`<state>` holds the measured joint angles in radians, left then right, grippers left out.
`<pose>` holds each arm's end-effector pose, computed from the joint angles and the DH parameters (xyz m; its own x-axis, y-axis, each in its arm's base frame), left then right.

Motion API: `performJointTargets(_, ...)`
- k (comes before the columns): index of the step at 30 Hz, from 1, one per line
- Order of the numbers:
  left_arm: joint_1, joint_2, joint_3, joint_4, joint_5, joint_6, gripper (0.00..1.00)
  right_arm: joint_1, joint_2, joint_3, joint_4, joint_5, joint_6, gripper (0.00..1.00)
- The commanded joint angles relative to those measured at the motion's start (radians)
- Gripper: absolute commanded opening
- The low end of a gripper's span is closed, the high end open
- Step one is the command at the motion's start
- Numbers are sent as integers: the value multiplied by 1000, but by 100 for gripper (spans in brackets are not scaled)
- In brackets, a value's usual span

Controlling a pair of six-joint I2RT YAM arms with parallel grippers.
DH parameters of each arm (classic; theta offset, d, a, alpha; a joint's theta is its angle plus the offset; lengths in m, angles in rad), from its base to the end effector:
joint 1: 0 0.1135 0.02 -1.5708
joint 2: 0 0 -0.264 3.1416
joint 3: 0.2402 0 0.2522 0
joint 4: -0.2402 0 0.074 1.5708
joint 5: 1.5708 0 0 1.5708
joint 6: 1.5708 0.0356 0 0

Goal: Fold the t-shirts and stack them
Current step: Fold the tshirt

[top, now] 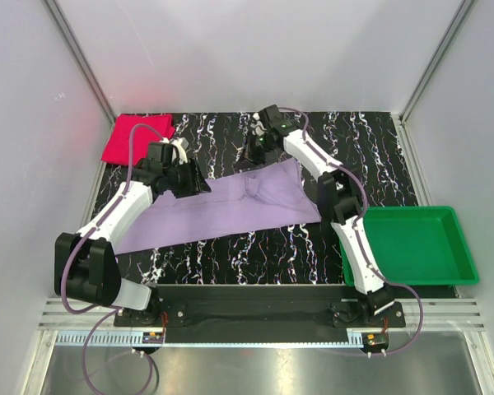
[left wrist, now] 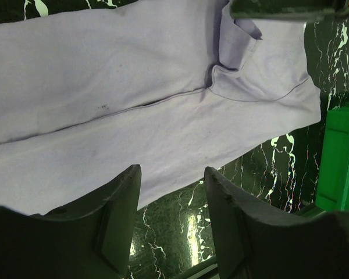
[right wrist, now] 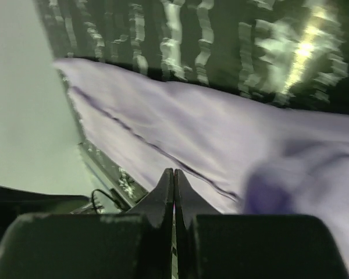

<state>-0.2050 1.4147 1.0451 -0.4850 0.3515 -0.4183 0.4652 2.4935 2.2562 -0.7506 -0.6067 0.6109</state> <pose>0.2908 -0.0730 0.2607 -0.8424 -0.2144 -0.4944 0.0769 0.8603 -0.5040 0.4731 0.2602 0.1874 -0.9835 0.0336 -0.1778 -0.1036 0.7009 0.7056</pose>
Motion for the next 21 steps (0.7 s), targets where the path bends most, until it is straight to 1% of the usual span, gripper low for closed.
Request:
performJointTargets(1, -2, -31, 12, 3, -6, 7, 53, 30, 50, 173, -11, -119, 53, 0)
performJointTargets(2, -4, -31, 13, 2, -8, 4, 53, 26, 45, 198, -30, -98, 41, 0)
performJointTargets(3, -2, -30, 15, 2, -6, 1, 53, 14, 32, 187, -50, -84, 9, 0)
performJointTargets(4, -2, -31, 13, 6, -6, 0, 53, 6, -17, 165, -61, -65, -11, 0)
performJointTargets(6, -2, -34, 9, 14, -2, -7, 53, -22, -83, 47, -75, 16, -57, 0)
performJointTargets(7, -2, -36, 4, 17, 0, -10, 53, -31, -153, -5, -67, 36, -68, 0)
performJointTargets(8, -4, -34, 1, 20, 3, -14, 53, -39, -186, -115, -56, 63, -80, 0)
performJointTargets(9, -2, -34, -3, 28, 6, -17, 53, -54, -244, -165, -47, 80, -86, 0)
performJointTargets(10, -4, -36, -10, 31, 7, -20, 53, -60, -269, -246, -47, 97, -92, 0)
performJointTargets(12, -2, -33, -16, 39, 15, -27, 53, -74, -326, -317, -36, 139, -106, 0)
performJointTargets(14, -2, -33, -20, 43, 23, -30, 53, -86, -347, -392, -24, 156, -117, 0)
performJointTargets(17, -2, -30, -22, 39, 24, -27, 53, -86, -355, -435, -9, 151, -119, 0)
performJointTargets(21, -2, -37, -16, 22, 21, -17, 53, -76, -279, -414, 19, 119, -103, 0)
